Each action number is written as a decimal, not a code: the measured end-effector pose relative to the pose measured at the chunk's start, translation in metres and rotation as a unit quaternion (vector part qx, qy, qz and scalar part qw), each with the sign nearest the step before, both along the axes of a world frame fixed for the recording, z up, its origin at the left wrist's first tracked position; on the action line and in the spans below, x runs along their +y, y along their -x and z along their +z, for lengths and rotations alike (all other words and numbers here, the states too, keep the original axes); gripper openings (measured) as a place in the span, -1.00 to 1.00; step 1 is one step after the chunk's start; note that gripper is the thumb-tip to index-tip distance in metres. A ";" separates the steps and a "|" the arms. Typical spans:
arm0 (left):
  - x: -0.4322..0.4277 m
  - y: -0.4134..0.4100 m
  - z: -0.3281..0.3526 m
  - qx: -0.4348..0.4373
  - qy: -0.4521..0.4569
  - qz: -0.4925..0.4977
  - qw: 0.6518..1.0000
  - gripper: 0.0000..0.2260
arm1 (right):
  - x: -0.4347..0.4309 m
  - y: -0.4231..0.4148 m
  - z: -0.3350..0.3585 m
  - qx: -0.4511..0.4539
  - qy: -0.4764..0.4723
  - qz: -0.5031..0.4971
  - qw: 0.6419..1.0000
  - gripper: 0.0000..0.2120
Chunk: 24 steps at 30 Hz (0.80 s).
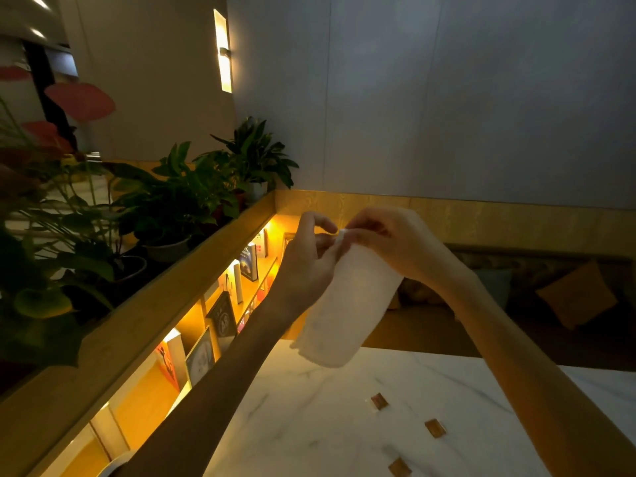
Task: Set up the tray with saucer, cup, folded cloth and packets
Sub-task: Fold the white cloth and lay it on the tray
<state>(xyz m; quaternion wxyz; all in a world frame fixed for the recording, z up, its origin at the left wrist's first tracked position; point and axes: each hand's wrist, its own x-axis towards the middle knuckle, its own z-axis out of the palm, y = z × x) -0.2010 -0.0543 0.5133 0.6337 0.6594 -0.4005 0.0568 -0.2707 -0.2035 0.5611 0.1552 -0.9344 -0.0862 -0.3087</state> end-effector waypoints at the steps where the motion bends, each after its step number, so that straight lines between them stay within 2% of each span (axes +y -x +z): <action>1: 0.001 0.000 -0.003 0.029 0.007 -0.028 0.999 -0.76 | 0.000 -0.002 0.001 -0.013 -0.004 -0.001 1.000 -0.84; 8: 0.017 -0.014 -0.044 0.144 -0.142 -0.189 0.961 -0.83 | -0.030 -0.001 0.009 -0.058 -0.045 -0.044 0.996 -0.90; 12: 0.018 -0.019 -0.054 0.116 -0.258 -0.201 0.938 -0.73 | -0.050 0.006 0.012 -0.099 -0.070 -0.082 0.989 -0.92; 15: 0.013 -0.015 -0.057 0.099 -0.267 -0.199 0.938 -0.68 | -0.061 0.014 0.018 -0.117 -0.083 -0.100 0.985 -0.89; 24: -0.001 -0.010 -0.060 0.067 -0.287 -0.199 0.935 -0.75 | -0.083 0.029 0.017 -0.104 -0.047 -0.138 0.984 -0.81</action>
